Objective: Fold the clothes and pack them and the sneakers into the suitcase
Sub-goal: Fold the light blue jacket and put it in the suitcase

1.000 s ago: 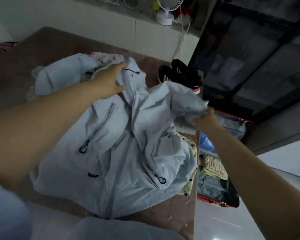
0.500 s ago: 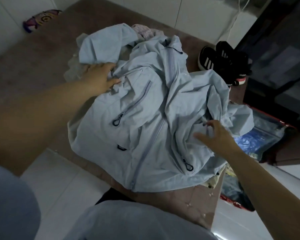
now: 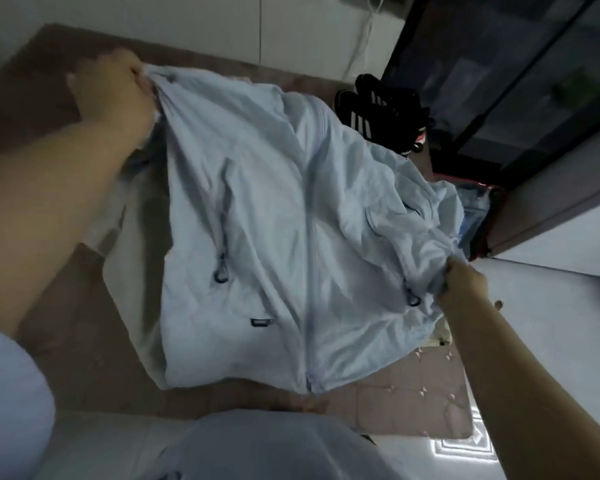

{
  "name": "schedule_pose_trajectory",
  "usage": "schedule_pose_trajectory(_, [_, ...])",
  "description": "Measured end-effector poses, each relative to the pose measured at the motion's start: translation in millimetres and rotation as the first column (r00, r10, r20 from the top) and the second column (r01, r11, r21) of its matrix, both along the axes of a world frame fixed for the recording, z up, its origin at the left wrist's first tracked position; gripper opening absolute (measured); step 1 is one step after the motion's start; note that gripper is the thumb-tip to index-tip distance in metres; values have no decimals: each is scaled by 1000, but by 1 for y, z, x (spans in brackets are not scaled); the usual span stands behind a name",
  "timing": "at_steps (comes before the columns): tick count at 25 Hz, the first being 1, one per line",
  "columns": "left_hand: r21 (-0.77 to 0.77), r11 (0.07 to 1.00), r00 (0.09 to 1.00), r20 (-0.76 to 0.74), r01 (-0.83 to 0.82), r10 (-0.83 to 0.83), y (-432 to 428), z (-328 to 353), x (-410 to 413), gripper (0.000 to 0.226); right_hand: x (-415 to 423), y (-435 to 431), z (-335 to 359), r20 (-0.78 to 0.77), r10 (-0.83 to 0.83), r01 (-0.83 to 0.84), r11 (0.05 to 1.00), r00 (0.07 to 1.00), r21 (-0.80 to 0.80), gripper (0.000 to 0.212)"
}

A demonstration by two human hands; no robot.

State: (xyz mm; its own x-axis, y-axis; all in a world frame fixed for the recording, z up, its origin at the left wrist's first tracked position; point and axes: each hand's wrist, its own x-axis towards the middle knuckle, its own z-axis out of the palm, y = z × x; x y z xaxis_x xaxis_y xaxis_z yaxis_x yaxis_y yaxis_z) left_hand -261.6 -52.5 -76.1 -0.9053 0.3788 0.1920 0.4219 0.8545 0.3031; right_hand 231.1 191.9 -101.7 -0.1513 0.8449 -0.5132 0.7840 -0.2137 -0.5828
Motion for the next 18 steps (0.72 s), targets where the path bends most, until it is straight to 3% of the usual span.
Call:
schedule_pose_trajectory(2, [-33, 999, 1000, -5, -11, 11, 0, -3, -21, 34, 11, -4, -12, -105, -95, 85, 992, 990, -94, 51])
schedule_pose_trajectory(3, [-74, 997, 1000, -2, 25, -26, 0, 8, -2, 24, 22, -1, -19, -187, -236, 195, 957, 954, -213, 39])
schedule_pose_trajectory(4, [-134, 986, 995, 7, 99, -99, 0, 28, 33, 11, 16, -4, -11, -179, -261, 225, 954, 948, -199, 25])
schedule_pose_trajectory(5, [-188, 964, 983, 38, 186, -182, -2, 38, 59, 7, 17, -3, -6, 78, 50, -44, 996, 996, -76, 12])
schedule_pose_trajectory(6, [-201, 946, 968, 61, 253, -245, -3, 38, 71, 10, 8, -12, 6, 289, 303, -317, 949, 908, 2, 14])
schedule_pose_trajectory(7, [-214, 929, 953, 71, 302, -294, -6, 34, 76, 12, 1, -6, 1, 479, 458, -521, 854, 749, -1, 22])
schedule_pose_trajectory(8, [-244, 913, 944, 78, 328, -319, -9, 32, 77, 13, -10, 0, 5, 358, 279, -331, 939, 891, 91, 31])
schedule_pose_trajectory(9, [-256, 908, 944, 73, 331, -323, -11, 28, 72, 13, -22, 5, 18, 314, 255, -323, 928, 914, 186, 42])
schedule_pose_trajectory(11, [-251, 917, 950, 58, 310, -306, -15, 24, 59, 24, -67, 19, 52, 230, 226, -314, 804, 947, 504, 51])
schedule_pose_trajectory(12, [-252, 921, 954, 41, 298, -298, -17, 25, 58, 32, -91, 25, 57, 177, 306, -352, 755, 935, 553, 45])
schedule_pose_trajectory(15, [-246, 937, 968, 13, 248, -252, -20, 34, 67, 42, -175, 32, 59, 64, 591, -543, 688, 804, 482, 35])
schedule_pose_trajectory(18, [-265, 942, 979, 45, 205, -200, -23, 44, 81, 38, -235, 35, 46, 15, 658, -632, 716, 753, 297, 42])
